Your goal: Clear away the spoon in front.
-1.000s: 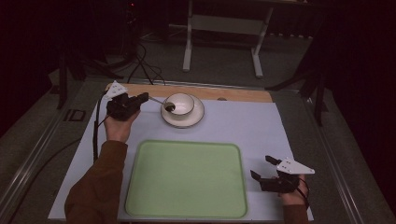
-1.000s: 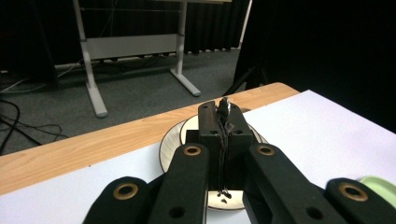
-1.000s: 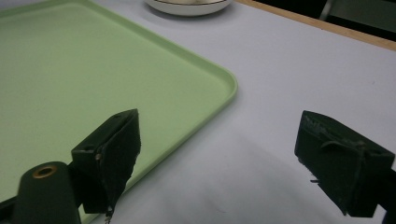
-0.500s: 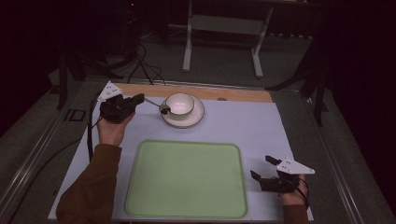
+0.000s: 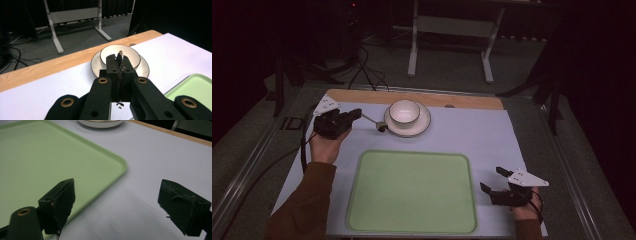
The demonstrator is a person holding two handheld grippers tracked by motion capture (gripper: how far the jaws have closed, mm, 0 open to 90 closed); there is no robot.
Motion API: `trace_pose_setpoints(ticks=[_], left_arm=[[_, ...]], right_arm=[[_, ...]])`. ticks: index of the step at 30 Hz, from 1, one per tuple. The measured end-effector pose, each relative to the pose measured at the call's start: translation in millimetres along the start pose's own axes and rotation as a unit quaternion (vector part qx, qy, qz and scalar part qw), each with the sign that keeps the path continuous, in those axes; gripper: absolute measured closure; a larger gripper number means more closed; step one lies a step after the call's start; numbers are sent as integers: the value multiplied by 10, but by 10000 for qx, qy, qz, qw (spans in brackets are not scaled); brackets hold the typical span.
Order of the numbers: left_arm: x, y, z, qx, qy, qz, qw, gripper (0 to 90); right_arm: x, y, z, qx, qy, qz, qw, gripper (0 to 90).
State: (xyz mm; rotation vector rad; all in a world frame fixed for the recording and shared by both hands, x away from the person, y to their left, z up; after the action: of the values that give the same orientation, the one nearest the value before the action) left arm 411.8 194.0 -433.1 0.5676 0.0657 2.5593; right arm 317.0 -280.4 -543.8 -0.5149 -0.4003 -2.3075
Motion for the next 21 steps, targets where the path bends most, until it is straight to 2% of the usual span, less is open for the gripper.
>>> trace_pose_setpoints(ticks=[4, 14, 17, 20, 21], left_arm=[[40, -17, -52, -30, -51, 88, 9999, 891], [170, -53, -289, 58, -252, 187, 9995, 891], [226, -40, -339, 57, -289, 170, 9994, 891], [281, -6, -381, 170, -290, 43, 9994, 891], [296, 7, -399, 137, -319, 46, 9994, 891]], right_arm=[[-2, -2, -1, -1, -8, 5, 10000, 141], [-1, -1, -1, 3, -8, 1, 10000, 141], [0, -3, 0, -3, -6, 3, 10000, 141], [-2, -3, -1, 1, -10, 4, 10000, 141], [-3, -4, -1, 2, -13, 3, 10000, 141]])
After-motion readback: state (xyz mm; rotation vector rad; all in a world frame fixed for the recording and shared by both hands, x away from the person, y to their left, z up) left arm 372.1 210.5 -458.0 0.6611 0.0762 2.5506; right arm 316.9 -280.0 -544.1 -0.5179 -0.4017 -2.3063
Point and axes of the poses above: each handheld gripper's, and its own axes: x roughly backward along the jaws, z roughly out of its top, y roughly to its right, the point moved 7 cm from there along -x, roughly forward along the jaws, and after that the axes turned 6 degrees about x, right-handed, at the moved point
